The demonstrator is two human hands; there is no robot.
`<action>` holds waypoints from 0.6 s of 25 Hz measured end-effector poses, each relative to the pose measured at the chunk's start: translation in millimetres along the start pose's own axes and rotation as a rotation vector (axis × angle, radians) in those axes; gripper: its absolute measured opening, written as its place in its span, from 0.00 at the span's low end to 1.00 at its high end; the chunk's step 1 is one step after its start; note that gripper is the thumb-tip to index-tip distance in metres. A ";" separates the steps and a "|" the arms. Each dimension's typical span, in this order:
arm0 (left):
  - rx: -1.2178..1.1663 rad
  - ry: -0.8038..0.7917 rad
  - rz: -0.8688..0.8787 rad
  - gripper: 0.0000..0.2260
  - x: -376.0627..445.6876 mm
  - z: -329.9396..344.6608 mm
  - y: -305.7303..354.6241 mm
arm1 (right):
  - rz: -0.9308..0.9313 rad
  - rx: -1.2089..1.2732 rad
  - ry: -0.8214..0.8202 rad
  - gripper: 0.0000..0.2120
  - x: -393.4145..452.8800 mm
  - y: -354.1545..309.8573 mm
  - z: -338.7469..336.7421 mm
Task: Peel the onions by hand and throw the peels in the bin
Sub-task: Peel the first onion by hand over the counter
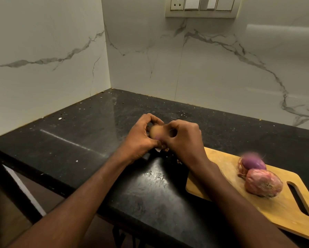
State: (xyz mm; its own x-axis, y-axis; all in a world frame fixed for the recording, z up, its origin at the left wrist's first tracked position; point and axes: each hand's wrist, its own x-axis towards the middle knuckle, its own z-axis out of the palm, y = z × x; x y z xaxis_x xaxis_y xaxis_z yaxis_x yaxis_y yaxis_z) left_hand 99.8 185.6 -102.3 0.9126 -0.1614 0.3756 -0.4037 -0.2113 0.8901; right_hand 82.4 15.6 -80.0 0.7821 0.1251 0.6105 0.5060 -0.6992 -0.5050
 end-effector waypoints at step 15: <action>-0.009 -0.033 -0.017 0.26 -0.1 -0.7 1.6 | -0.081 0.015 -0.003 0.09 2.9 9.8 -1.8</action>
State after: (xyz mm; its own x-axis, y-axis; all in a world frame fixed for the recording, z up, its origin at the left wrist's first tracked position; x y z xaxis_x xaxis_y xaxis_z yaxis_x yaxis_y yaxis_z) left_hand 99.1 185.9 -100.7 0.9169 -0.1894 0.3514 -0.3870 -0.2057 0.8988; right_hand 88.9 7.9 -82.0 0.7392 0.1828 0.6482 0.5732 -0.6761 -0.4630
